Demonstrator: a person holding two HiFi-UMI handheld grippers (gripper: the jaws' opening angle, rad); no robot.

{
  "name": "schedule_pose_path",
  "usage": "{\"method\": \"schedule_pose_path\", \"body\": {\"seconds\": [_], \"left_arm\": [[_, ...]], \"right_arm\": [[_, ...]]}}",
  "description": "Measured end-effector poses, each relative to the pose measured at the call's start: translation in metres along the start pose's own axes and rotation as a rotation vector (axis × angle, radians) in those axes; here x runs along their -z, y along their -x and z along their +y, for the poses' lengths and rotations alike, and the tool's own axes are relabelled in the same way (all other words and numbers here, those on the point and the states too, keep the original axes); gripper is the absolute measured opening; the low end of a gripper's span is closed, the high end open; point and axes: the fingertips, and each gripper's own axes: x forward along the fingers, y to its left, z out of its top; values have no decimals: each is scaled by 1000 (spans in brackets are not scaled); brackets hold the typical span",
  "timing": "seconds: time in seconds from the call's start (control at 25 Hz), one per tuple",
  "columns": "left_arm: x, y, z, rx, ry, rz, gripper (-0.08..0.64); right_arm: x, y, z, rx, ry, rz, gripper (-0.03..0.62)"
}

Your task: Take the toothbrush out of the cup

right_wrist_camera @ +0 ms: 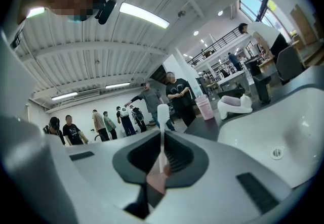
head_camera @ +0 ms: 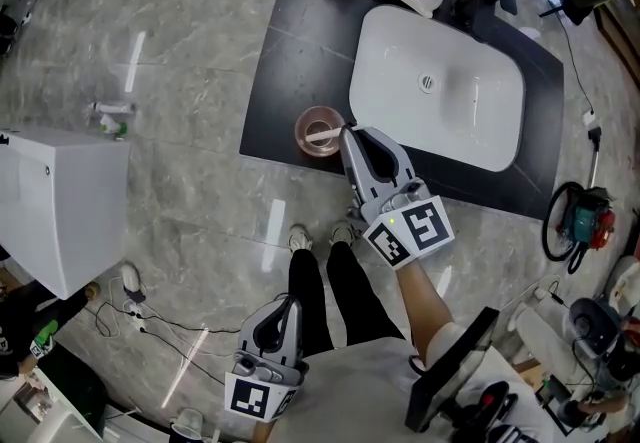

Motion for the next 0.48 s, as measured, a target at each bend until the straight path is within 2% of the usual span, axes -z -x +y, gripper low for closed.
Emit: {"method": "schedule_pose_path", "body": {"seconds": [0.48], "left_arm": [[-35, 6, -15, 32, -59, -100, 3]], "right_arm": [[-55, 37, 25, 11, 77, -60, 25]]}}
